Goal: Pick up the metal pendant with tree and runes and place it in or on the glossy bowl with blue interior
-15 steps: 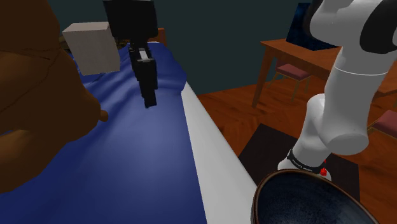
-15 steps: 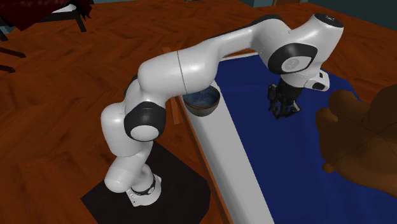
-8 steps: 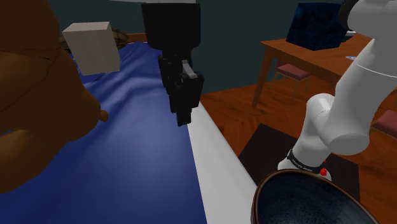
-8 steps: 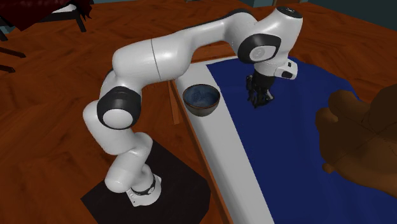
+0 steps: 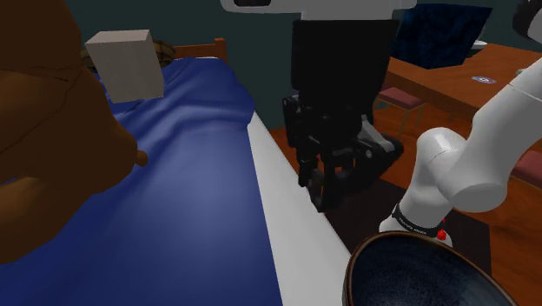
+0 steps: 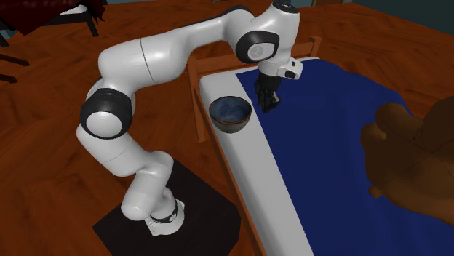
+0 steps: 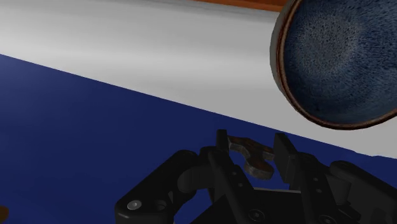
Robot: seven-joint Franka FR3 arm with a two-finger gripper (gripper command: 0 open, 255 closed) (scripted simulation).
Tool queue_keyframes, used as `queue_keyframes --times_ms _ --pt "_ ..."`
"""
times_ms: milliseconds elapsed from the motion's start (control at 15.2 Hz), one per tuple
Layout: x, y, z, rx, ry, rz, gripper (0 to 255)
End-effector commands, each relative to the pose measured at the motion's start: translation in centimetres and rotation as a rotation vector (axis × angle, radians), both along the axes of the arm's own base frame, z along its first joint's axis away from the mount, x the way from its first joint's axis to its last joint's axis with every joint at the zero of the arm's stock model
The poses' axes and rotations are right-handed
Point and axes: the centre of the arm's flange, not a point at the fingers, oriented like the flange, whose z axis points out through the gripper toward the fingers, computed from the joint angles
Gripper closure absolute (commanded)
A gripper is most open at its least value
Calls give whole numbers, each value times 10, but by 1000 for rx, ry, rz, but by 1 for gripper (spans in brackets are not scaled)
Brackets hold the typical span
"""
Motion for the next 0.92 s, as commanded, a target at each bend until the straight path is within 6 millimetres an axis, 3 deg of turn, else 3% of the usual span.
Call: queue_keyframes --times_ms 0,660,858 --pt "-26 -1 2 0 0 -1 255" --pt "-156 -6 2 0 0 -1 255" --pt "-156 -6 -14 0 0 -1 255"
